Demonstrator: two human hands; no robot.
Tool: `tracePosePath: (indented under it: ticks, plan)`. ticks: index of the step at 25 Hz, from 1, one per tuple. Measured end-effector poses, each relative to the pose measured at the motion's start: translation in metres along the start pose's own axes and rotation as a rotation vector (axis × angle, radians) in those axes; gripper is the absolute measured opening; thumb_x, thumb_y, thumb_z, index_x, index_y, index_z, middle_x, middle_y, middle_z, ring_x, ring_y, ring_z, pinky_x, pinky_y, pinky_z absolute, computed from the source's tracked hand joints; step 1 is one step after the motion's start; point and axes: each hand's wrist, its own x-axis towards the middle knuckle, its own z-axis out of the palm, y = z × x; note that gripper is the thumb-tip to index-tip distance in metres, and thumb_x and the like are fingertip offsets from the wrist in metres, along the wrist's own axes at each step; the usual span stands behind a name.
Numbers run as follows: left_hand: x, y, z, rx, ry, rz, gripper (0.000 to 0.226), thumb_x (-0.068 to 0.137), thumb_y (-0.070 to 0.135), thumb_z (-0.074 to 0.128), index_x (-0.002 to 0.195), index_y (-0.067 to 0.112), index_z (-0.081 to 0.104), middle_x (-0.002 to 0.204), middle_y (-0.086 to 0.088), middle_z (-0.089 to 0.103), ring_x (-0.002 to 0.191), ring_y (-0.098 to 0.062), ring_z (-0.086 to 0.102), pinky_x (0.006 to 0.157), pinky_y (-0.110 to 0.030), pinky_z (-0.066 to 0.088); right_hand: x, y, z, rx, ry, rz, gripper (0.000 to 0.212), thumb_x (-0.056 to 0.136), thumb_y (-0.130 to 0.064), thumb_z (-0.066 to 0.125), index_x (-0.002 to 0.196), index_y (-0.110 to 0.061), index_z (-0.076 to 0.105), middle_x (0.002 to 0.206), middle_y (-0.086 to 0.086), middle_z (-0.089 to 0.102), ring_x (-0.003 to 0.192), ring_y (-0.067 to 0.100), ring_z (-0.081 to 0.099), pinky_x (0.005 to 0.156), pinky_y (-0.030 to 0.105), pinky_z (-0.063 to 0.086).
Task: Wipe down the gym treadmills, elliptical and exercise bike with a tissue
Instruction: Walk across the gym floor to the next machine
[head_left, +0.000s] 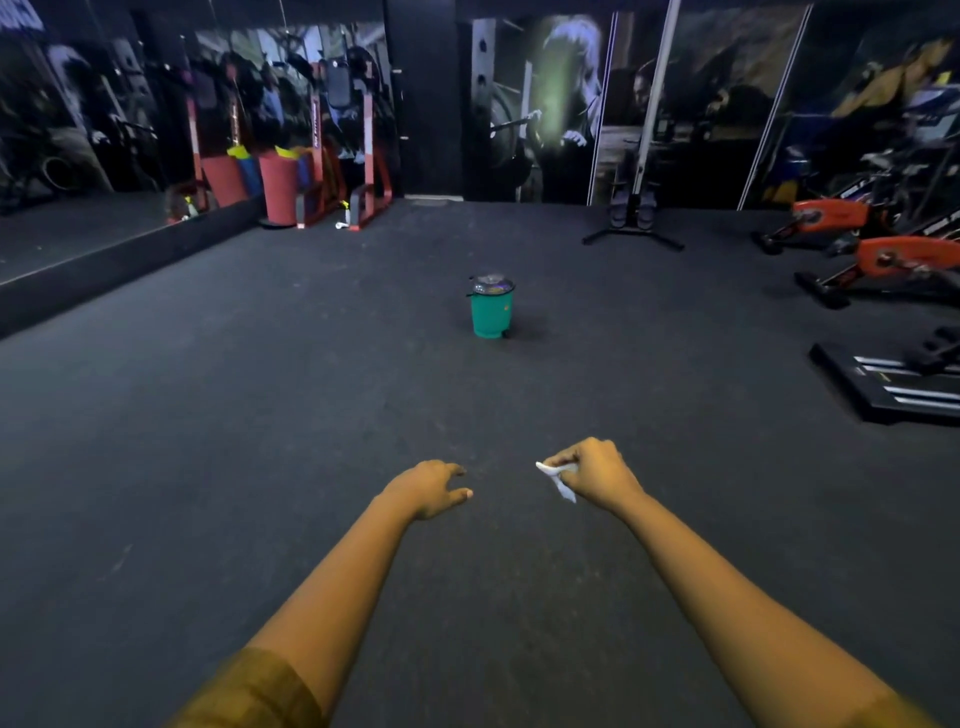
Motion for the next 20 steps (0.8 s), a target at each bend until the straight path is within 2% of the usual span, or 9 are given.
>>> tracePosePath:
  ticks: [3,6,7,9,13,15,20]
  plan:
    - [0.108,-0.022,-0.066,0.016,0.000,0.006,0.056,0.099,0.043,0.042,0.147,0.016,0.031,0.151,-0.011,0.033,0.136,-0.028,0.035,0.111,-0.041,0.032,0.117,-0.003,-0.031,0.013,0.015,0.038,0.031,0.091,-0.023,0.060,0.087,0.004,0.074,0.075,0.021,0.070,0.036,-0.010,0.047,0.042,0.006,0.034]
    - [0.213,-0.040,-0.118,0.034,0.000,0.015,0.057,0.099,0.043,0.042,0.147,0.015,0.032,0.151,-0.011,0.033,0.136,-0.028,0.035,0.111,-0.040,0.032,0.232,0.006,-0.050,0.014,0.034,0.063,0.034,0.091,-0.026,0.060,0.083,0.005,0.074,0.063,0.008,0.067,0.040,-0.010,0.049,0.046,0.004,0.036]
    - [0.244,-0.045,-0.131,0.040,0.000,0.017,0.056,0.099,0.043,0.042,0.147,0.016,0.032,0.151,-0.011,0.034,0.136,-0.028,0.036,0.110,-0.040,0.032,0.266,0.010,-0.053,0.012,0.043,0.063,0.036,0.091,-0.029,0.061,0.082,0.003,0.074,0.065,0.005,0.068,0.046,-0.009,0.051,0.049,0.002,0.037]
    - [0.315,-0.054,-0.157,0.042,-0.002,0.015,0.056,0.099,0.043,0.042,0.147,0.015,0.032,0.150,-0.011,0.034,0.136,-0.027,0.036,0.110,-0.039,0.031,0.344,0.021,-0.063,0.024,0.059,0.065,0.035,0.089,-0.032,0.063,0.086,0.000,0.075,0.078,0.008,0.072,0.054,-0.008,0.052,0.051,0.000,0.037]
    - [0.467,-0.075,-0.223,0.028,0.003,-0.005,0.056,0.099,0.043,0.042,0.147,0.016,0.033,0.149,-0.012,0.035,0.135,-0.028,0.036,0.110,-0.039,0.032,0.512,0.028,-0.099,0.030,0.037,0.039,0.031,0.090,-0.029,0.063,0.092,-0.001,0.074,0.089,0.015,0.072,0.048,-0.003,0.052,0.047,0.001,0.037]
    - [0.536,-0.083,-0.260,0.022,0.011,-0.014,0.056,0.099,0.043,0.042,0.147,0.016,0.033,0.150,-0.012,0.035,0.135,-0.028,0.037,0.110,-0.040,0.032,0.591,0.026,-0.117,0.026,0.019,0.018,0.029,0.090,-0.027,0.062,0.091,0.000,0.075,0.088,0.017,0.072,0.046,-0.001,0.051,0.047,0.004,0.037]
    - [0.690,-0.110,-0.324,-0.032,0.029,-0.018,0.054,0.099,0.042,0.042,0.146,0.016,0.034,0.148,-0.013,0.037,0.133,-0.028,0.039,0.109,-0.039,0.034,0.763,0.035,-0.142,0.020,-0.016,0.014,0.034,0.090,-0.028,0.062,0.082,0.002,0.075,0.078,0.016,0.072,0.055,-0.006,0.057,0.058,0.006,0.045]
